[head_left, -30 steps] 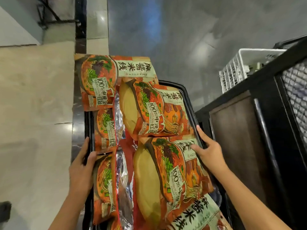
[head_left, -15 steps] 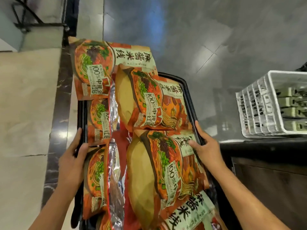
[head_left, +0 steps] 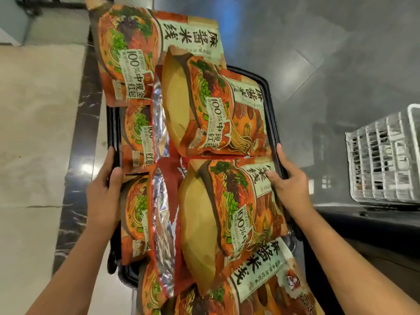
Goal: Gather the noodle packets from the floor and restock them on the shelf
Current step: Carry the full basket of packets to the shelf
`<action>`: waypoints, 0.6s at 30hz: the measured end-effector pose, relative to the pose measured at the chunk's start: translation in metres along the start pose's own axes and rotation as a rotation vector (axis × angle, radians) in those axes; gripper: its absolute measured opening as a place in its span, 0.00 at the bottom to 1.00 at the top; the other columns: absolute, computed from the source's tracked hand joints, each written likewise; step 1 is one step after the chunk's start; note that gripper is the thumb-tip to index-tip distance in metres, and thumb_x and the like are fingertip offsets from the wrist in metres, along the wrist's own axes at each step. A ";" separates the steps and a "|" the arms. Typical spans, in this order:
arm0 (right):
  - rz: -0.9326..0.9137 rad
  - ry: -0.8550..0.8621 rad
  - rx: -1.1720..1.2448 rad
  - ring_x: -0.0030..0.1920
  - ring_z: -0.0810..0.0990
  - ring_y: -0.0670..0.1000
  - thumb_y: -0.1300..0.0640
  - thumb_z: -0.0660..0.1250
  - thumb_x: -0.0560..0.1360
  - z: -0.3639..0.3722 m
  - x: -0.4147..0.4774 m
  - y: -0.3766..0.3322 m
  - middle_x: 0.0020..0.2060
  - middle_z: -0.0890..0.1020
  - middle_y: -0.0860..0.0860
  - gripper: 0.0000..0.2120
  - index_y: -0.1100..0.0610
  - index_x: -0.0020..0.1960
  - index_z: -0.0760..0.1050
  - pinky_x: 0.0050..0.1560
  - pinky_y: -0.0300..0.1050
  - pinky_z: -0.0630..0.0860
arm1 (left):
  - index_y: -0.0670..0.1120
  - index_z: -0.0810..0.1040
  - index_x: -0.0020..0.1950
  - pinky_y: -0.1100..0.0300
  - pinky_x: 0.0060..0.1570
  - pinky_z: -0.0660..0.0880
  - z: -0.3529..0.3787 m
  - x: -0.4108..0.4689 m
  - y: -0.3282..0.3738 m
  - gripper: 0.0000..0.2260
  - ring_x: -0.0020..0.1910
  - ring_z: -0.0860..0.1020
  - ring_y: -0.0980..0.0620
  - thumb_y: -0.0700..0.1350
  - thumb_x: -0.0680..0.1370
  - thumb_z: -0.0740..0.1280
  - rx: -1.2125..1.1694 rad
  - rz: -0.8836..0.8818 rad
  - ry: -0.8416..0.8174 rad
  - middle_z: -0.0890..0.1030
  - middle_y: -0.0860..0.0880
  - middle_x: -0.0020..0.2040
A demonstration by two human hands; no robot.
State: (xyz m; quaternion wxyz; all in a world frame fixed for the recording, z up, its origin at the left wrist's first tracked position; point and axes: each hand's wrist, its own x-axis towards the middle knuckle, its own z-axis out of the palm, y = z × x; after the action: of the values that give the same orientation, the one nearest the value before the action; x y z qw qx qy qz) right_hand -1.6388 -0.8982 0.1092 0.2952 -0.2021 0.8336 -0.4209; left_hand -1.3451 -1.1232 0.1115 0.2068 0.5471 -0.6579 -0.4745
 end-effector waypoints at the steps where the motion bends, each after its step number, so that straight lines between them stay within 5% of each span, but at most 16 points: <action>1: 0.003 -0.002 -0.005 0.51 0.73 0.22 0.36 0.67 0.64 0.001 -0.002 -0.001 0.54 0.74 0.30 0.40 0.45 0.73 0.61 0.53 0.20 0.68 | 0.54 0.63 0.77 0.78 0.46 0.70 0.000 0.000 -0.001 0.34 0.58 0.76 0.59 0.71 0.76 0.56 0.030 -0.021 -0.008 0.74 0.53 0.65; 4: 0.087 -0.046 -0.076 0.58 0.73 0.33 0.37 0.63 0.70 -0.002 -0.009 -0.011 0.61 0.74 0.37 0.37 0.43 0.77 0.58 0.58 0.27 0.68 | 0.58 0.58 0.79 0.74 0.46 0.68 -0.004 -0.006 0.012 0.29 0.59 0.73 0.55 0.64 0.79 0.53 0.120 -0.114 -0.088 0.72 0.54 0.62; 7: 0.211 -0.153 -0.276 0.59 0.78 0.56 0.29 0.51 0.71 -0.011 -0.021 -0.030 0.62 0.79 0.56 0.36 0.32 0.76 0.44 0.58 0.49 0.72 | 0.56 0.48 0.81 0.53 0.64 0.68 -0.014 -0.008 0.038 0.30 0.67 0.71 0.42 0.62 0.81 0.49 0.224 -0.243 -0.149 0.71 0.43 0.70; 9: 0.280 -0.170 -0.314 0.65 0.73 0.60 0.29 0.46 0.74 -0.020 -0.036 -0.048 0.69 0.73 0.60 0.36 0.37 0.78 0.39 0.64 0.55 0.69 | 0.49 0.46 0.82 0.46 0.73 0.60 -0.030 -0.010 0.058 0.30 0.72 0.65 0.34 0.59 0.83 0.50 0.297 -0.324 -0.133 0.64 0.33 0.75; 11: 0.361 -0.154 -0.330 0.73 0.64 0.64 0.25 0.43 0.72 -0.034 -0.053 -0.065 0.74 0.66 0.62 0.41 0.43 0.80 0.40 0.71 0.61 0.62 | 0.48 0.48 0.82 0.42 0.73 0.59 -0.052 -0.019 0.084 0.37 0.73 0.64 0.33 0.68 0.79 0.50 0.361 -0.355 -0.143 0.65 0.31 0.74; 15: 0.421 -0.174 -0.406 0.65 0.73 0.68 0.18 0.39 0.66 -0.068 -0.100 -0.099 0.58 0.74 0.64 0.49 0.45 0.79 0.50 0.64 0.63 0.72 | 0.48 0.54 0.80 0.40 0.63 0.69 -0.088 -0.053 0.145 0.43 0.64 0.72 0.33 0.75 0.74 0.51 0.509 -0.244 -0.248 0.73 0.32 0.66; 18: 0.475 -0.192 -0.432 0.74 0.61 0.65 0.25 0.44 0.72 -0.087 -0.143 -0.139 0.72 0.63 0.65 0.46 0.54 0.80 0.50 0.70 0.60 0.64 | 0.46 0.56 0.80 0.41 0.65 0.69 -0.096 -0.075 0.194 0.48 0.64 0.72 0.34 0.77 0.71 0.46 0.739 -0.096 -0.313 0.73 0.33 0.65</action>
State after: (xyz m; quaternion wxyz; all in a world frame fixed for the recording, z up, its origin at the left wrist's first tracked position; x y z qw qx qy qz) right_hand -1.5781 -0.8428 0.3107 0.4127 -0.0988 0.8957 -0.1330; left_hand -1.3471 -1.1026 0.3392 -0.1290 0.5357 -0.7815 -0.2926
